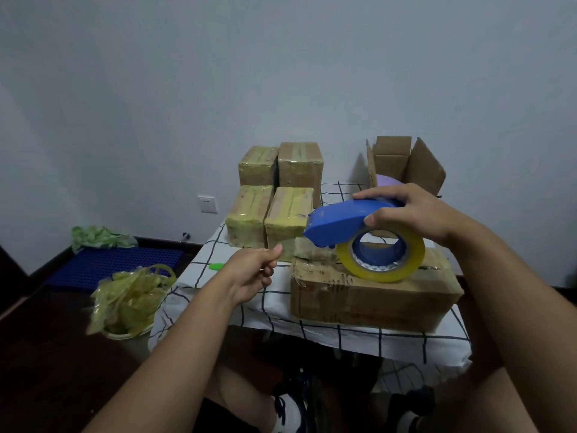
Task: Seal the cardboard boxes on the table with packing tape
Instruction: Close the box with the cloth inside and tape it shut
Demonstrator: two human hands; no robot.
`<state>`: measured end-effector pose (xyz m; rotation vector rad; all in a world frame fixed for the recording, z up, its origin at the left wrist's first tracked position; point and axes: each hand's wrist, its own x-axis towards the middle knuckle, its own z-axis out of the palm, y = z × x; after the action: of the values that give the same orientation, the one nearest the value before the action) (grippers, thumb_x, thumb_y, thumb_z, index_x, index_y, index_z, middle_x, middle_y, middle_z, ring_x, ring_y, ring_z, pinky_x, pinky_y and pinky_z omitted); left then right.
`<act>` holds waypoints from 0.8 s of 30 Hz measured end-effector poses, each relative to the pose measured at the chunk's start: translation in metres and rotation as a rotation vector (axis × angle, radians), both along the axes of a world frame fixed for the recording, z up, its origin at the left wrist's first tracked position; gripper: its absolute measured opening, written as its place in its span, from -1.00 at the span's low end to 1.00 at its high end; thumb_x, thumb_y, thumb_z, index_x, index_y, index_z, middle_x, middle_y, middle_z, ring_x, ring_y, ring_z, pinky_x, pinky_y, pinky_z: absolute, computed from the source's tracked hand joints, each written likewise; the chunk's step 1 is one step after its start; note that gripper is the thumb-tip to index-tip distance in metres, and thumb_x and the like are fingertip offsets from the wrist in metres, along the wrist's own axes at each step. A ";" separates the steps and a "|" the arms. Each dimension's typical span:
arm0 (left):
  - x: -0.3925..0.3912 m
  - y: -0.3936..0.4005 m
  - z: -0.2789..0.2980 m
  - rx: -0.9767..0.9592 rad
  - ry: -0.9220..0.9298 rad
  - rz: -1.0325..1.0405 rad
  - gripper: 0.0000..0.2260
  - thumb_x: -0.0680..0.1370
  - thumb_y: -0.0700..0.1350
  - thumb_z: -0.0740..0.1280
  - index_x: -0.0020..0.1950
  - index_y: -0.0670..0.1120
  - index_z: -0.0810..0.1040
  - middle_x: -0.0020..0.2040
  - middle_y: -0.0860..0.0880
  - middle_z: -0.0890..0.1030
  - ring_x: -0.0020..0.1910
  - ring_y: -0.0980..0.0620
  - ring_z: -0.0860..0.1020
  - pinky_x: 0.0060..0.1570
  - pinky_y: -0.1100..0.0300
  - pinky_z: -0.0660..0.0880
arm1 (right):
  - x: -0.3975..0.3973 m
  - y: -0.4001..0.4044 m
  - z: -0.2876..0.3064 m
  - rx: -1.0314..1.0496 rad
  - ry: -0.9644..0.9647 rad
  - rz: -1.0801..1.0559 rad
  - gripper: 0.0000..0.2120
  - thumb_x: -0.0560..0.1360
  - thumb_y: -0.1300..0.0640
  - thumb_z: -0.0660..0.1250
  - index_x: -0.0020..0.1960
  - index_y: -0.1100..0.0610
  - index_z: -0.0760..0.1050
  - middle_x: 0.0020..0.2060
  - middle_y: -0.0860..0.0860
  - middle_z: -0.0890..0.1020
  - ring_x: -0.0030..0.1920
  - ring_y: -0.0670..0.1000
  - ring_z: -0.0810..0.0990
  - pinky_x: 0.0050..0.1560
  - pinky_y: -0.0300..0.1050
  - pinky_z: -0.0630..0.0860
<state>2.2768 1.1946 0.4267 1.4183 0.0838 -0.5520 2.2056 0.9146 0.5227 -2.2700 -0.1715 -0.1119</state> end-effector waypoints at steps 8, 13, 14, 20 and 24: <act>-0.006 0.005 -0.008 0.020 -0.024 -0.036 -0.84 0.54 -0.11 0.41 -0.19 -0.08 0.50 -0.28 -0.01 0.54 -0.34 0.11 0.39 -0.33 0.27 0.34 | 0.003 0.003 0.000 -0.047 0.010 0.029 -0.60 0.36 -0.12 0.39 0.20 -0.22 0.57 0.07 -0.16 0.56 -0.05 -0.29 0.57 -0.04 -0.34 0.42; -0.007 0.006 0.001 0.079 -0.110 0.036 -0.84 0.55 -0.04 0.41 -0.19 0.00 0.50 -0.16 0.02 0.60 -0.21 0.08 0.46 -0.30 0.25 0.36 | 0.002 0.002 0.000 -0.047 0.007 0.029 -0.64 0.36 -0.14 0.37 0.16 -0.28 0.56 0.06 -0.17 0.57 -0.03 -0.25 0.58 -0.01 -0.28 0.43; -0.006 0.005 0.002 0.093 -0.126 0.043 -0.83 0.55 -0.02 0.41 -0.20 0.01 0.50 -0.14 0.03 0.60 -0.18 0.07 0.46 -0.29 0.25 0.37 | 0.001 0.002 0.000 -0.046 0.006 0.027 -0.63 0.36 -0.14 0.37 0.16 -0.27 0.56 0.07 -0.17 0.57 -0.03 -0.26 0.58 -0.02 -0.29 0.43; -0.006 0.002 0.004 0.060 -0.138 0.118 -0.87 0.51 -0.10 0.45 -0.17 -0.06 0.54 -0.11 0.00 0.56 -0.10 0.07 0.43 -0.16 0.23 0.38 | -0.002 0.004 0.001 -0.044 -0.009 0.014 -0.59 0.35 -0.12 0.37 0.21 -0.20 0.57 0.08 -0.17 0.57 -0.03 -0.26 0.57 -0.07 -0.35 0.44; -0.010 -0.002 0.003 -0.016 -0.111 0.181 -0.92 0.50 -0.17 0.45 -0.05 -0.13 0.60 0.00 0.03 0.61 0.01 0.14 0.47 0.13 0.16 0.35 | -0.001 0.003 0.000 -0.050 -0.007 0.008 -0.65 0.44 -0.06 0.45 0.22 -0.18 0.57 0.08 -0.15 0.57 -0.03 -0.23 0.58 -0.07 -0.37 0.44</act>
<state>2.2667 1.1928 0.4299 1.4061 0.1177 -0.3238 2.2048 0.9175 0.5227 -2.3186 -0.1887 -0.1128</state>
